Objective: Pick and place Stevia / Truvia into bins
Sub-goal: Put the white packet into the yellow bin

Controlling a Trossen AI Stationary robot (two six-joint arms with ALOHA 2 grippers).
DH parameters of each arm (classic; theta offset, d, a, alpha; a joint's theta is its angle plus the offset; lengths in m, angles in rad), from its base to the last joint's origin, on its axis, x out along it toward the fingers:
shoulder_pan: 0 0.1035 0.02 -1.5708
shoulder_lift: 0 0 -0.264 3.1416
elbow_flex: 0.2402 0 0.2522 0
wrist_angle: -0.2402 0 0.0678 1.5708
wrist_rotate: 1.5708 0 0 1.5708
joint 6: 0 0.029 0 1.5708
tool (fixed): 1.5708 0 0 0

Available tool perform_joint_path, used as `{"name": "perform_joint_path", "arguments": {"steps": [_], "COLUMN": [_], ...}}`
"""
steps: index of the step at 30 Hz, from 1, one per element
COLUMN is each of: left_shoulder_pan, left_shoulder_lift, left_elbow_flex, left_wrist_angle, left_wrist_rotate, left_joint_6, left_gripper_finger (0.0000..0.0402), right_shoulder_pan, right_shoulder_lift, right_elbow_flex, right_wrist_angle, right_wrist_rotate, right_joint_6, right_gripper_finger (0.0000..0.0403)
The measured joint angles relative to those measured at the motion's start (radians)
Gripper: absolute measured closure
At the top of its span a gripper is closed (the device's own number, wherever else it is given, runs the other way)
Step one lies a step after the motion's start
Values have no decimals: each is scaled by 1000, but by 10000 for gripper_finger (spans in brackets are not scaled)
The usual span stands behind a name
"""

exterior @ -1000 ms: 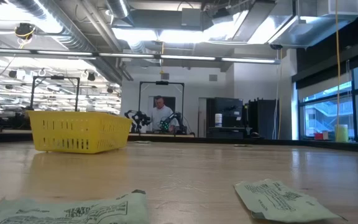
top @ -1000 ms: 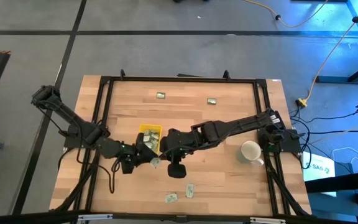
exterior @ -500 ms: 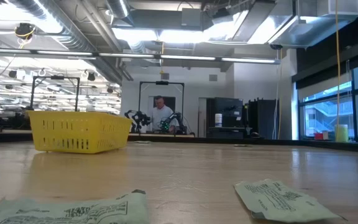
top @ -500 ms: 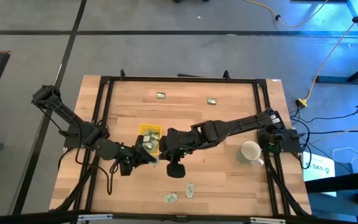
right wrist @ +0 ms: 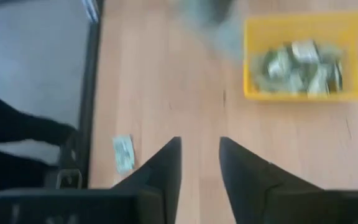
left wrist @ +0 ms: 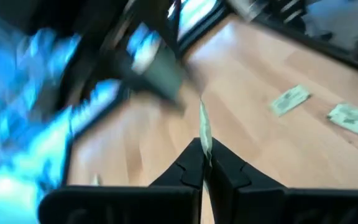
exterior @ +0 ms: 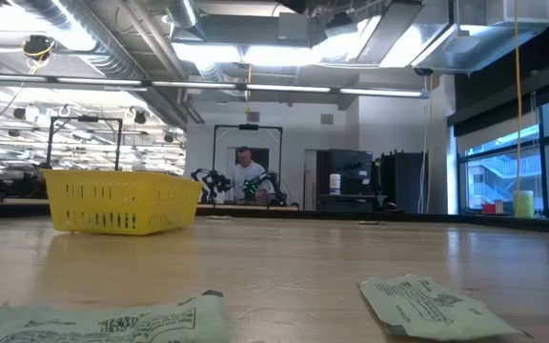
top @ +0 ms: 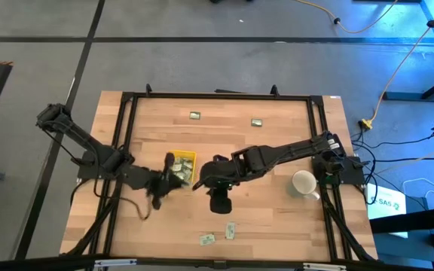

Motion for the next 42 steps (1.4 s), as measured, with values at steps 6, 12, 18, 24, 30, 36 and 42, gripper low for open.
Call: {"name": "perform_joint_path", "arguments": {"steps": [6,12,18,24,30,36,42], "left_shoulder_pan": [135,289,393,458,502,531,543], "left_shoulder_lift": [-24,23,95,180,233,225,178], "left_elbow_flex": [0,-50,-93,-94,-94,-94,-71], "left_wrist_angle": [-263,-350,-343,-328,-316,-318,-316], "left_wrist_rotate": [-13,266,410,468,490,490,490], "left_joint_6": [-484,-735,-872,-887,-878,-861,-832], "left_gripper_finger": [398,398,397,391,383,343,313], "right_shoulder_pan": [39,90,131,171,202,227,237], "right_shoulder_lift": [0,0,0,0,3,8,8], "right_elbow_flex": [-60,-204,-338,-417,-479,-564,-636], "right_wrist_angle": [-36,39,131,198,261,406,490], "right_wrist_rotate": [7,27,27,34,35,35,35], "right_joint_6": [-30,-29,23,26,20,19,2], "right_gripper_finger": [271,270,270,270,270,270,270]}}
